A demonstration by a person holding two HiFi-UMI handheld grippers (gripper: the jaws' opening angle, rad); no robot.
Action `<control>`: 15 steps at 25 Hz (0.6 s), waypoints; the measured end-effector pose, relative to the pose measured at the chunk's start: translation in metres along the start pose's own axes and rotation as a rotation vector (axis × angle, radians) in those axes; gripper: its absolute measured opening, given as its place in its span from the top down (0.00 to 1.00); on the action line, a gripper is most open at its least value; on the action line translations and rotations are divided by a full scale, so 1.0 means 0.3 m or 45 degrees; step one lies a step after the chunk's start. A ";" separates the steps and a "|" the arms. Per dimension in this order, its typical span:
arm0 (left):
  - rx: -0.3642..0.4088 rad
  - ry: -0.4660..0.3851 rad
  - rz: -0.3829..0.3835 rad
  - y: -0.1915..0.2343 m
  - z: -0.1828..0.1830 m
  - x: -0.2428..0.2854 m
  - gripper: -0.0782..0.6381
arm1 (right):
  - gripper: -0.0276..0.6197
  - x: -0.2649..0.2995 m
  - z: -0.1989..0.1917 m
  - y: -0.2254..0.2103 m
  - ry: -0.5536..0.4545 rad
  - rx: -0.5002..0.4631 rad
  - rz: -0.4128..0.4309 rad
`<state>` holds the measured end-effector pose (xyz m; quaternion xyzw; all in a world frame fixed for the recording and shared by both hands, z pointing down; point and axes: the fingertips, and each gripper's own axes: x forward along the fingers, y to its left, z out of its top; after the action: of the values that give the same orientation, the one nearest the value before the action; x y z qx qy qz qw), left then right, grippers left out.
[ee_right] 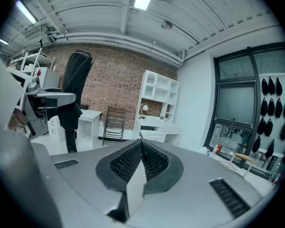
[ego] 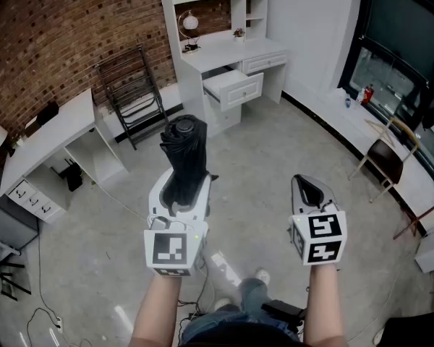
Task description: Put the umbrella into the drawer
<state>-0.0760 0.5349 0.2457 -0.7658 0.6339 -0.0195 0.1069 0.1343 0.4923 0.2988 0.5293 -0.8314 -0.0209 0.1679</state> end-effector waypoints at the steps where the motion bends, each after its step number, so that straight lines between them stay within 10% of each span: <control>1: 0.000 0.013 0.003 -0.001 -0.006 -0.016 0.58 | 0.96 -0.018 0.002 0.017 0.000 -0.008 0.000; 15: -0.179 0.342 0.043 0.019 -0.274 -0.169 0.58 | 0.96 -0.148 -0.107 0.267 0.105 -0.083 0.043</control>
<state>-0.1051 0.5720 0.3302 -0.7511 0.6550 -0.0758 -0.0324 0.0910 0.5714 0.3348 0.5098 -0.8315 -0.0234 0.2196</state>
